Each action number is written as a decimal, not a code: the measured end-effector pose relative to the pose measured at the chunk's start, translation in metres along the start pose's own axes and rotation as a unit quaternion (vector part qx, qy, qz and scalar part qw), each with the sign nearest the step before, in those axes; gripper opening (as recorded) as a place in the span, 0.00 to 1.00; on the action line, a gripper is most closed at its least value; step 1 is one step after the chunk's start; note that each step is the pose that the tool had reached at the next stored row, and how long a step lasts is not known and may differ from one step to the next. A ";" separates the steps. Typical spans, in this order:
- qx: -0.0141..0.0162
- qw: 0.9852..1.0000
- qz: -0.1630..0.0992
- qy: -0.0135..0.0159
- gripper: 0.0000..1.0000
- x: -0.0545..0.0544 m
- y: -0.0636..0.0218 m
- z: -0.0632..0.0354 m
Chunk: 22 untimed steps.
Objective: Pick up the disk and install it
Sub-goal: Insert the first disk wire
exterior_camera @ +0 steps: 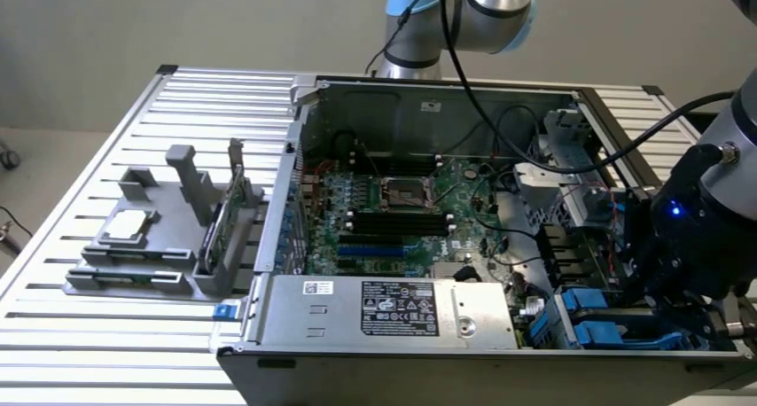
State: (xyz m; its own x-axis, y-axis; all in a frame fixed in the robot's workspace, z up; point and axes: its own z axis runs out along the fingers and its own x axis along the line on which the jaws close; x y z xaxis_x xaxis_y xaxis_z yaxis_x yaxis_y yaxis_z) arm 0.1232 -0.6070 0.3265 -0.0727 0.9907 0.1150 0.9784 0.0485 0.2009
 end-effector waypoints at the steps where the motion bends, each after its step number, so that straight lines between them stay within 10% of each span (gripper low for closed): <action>1: 0.000 1.000 0.000 0.000 0.17 0.000 0.0000 0.0000; 22: 0.000 1.000 0.000 -0.008 0.25 0.001 0.0001 -0.0034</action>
State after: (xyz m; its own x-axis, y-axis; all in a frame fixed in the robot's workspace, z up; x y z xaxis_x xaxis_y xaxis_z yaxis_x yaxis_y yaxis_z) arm 0.1226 -0.6068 0.3299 -0.0694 0.9927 0.0991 0.9786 0.0485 0.2001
